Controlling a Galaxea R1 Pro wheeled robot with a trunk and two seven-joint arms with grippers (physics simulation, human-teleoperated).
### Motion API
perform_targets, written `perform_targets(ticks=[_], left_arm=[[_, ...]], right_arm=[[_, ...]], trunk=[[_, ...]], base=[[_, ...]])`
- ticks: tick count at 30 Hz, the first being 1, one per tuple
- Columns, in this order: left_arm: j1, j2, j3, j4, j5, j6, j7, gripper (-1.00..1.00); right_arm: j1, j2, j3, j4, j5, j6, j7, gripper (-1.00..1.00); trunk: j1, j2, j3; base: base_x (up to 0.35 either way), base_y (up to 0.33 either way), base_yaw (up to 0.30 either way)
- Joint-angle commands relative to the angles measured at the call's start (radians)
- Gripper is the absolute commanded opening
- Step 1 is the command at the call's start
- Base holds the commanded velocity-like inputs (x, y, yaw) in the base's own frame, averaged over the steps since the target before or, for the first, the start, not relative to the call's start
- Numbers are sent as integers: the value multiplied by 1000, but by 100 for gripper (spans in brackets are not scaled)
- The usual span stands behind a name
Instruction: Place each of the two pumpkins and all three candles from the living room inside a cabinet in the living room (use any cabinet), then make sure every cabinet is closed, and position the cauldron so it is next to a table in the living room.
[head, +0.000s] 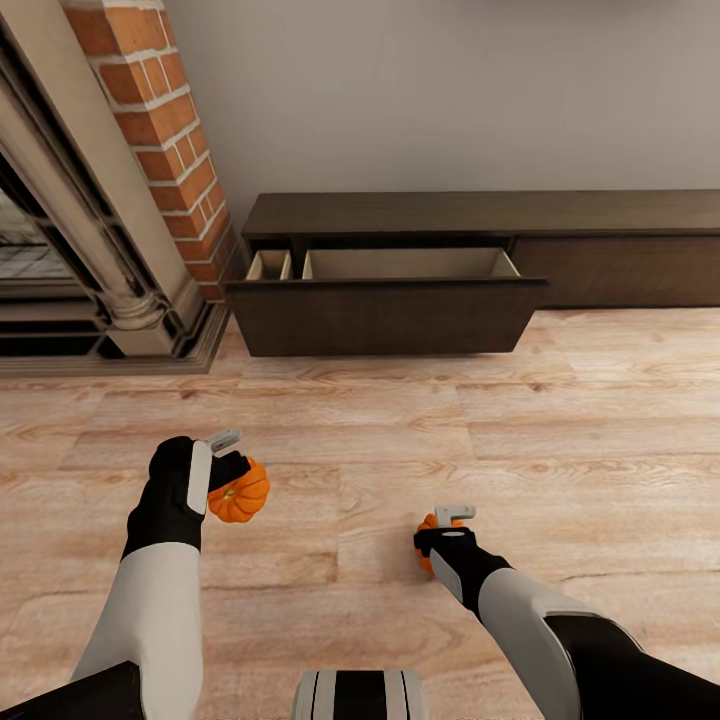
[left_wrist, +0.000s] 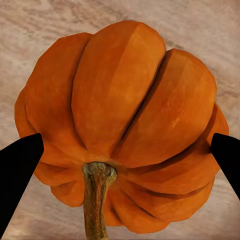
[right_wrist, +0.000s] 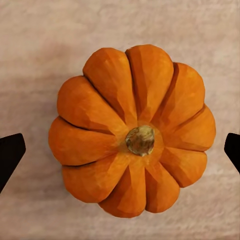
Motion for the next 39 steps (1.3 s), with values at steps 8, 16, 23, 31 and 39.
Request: perform_targets(ticks=[8,16,23,31,39], left_arm=[[-1,-1,2,-1,2,3,2,-100],[-1,-1,3,-1,2,3,2,-100],[-1,-1,4,-1,3,3,2,-100],[-1,-1,4,-1,3,3,2,-100],[-1,-1,3,-1,4,3,2,-100]], right_arm=[[0,0,-8,-3,10,6,-2,100],[1,-1,-8,-3,10,6,-2,100],[0,-1,-8,-3,10,6,-2,100],[0,-2,-8,-3,10,6,-2,100],[0,-3,-8,-3,10,6,-2,100]], trunk=[[0,0,-1],[3,-2,-24],[3,-2,-24],[4,-2,-35],[5,-3,-47]], base=[[0,0,0],[0,0,0],[0,0,0],[0,0,0],[0,0,0]])
